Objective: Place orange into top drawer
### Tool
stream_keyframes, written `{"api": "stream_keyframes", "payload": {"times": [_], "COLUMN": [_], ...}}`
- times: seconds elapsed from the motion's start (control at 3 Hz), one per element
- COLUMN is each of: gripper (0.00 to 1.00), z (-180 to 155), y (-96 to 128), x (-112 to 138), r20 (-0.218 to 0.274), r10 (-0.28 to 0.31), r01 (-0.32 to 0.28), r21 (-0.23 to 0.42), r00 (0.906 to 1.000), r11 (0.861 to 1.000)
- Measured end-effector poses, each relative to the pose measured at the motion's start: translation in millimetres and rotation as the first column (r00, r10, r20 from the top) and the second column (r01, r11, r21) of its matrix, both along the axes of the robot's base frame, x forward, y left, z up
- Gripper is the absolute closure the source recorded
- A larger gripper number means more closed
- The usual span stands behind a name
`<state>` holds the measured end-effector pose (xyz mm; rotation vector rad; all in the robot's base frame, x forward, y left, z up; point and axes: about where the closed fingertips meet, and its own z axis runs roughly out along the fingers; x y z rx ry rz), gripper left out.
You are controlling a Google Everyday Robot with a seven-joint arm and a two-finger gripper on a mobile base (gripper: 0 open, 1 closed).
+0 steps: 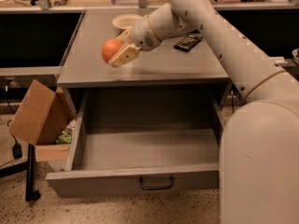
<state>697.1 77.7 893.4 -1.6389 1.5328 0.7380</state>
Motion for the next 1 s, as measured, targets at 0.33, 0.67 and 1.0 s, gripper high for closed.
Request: {"api": "stream_keyframes", "payload": {"times": [0.33, 0.67, 1.0], "gripper": [1.0, 1.0, 1.0], "z": [-7, -23, -58], "y": [12, 25, 29], "x": [-54, -106, -140], "r20": [0.05, 0.057, 0.008], "r10": [0.115, 0.209, 0.259], "r01": [-0.11, -0.193, -0.242], "r21": [-0.088, -0.21, -0.329], "r00": [0.9921, 0.9762, 0.9659], "r11": [0.99, 0.958, 0.913]}}
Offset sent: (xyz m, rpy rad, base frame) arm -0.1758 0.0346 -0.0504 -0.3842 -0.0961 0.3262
